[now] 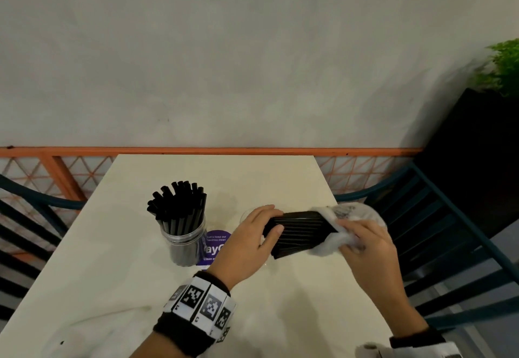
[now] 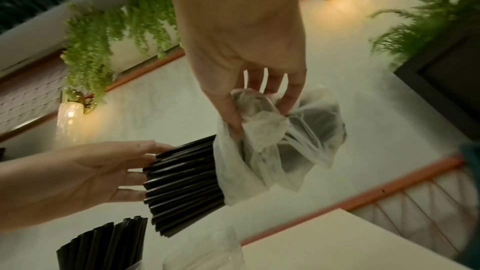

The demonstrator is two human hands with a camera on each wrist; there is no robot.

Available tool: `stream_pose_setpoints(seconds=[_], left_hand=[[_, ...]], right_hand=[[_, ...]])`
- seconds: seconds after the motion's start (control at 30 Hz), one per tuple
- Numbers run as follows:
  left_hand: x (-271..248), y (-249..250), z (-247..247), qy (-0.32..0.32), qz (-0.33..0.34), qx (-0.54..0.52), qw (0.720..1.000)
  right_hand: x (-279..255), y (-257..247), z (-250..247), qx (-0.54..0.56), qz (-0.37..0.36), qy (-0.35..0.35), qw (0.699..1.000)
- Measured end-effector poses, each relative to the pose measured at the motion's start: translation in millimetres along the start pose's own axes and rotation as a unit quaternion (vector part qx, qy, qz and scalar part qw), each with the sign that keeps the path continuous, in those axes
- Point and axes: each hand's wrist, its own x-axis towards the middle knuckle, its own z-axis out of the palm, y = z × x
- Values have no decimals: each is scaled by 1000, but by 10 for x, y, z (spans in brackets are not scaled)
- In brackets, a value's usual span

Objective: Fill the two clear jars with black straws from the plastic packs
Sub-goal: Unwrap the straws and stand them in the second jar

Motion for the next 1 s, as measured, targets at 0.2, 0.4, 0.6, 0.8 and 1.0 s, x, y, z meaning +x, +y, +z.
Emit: stream_pose_setpoints(seconds=[0.2,0.4,0.6,0.8,1.0], left_hand=[[284,-209,170,8,-91,-21,996],[410,-510,437,83,-155,4,984],[371,-767,563,128,-114,27,985],[320,-904,663,115,-89,77,986],[273,-937,653,90,-107,22,990]], right_hand=[[493,-77,218,-92,-87,45,991],[675,-102,486,-125,-155,35,979],[750,-40,627,-132,-219,11,967],[780,-117,663,-161,-299,25,940],[738,-185,693,-213,-371,20,904]])
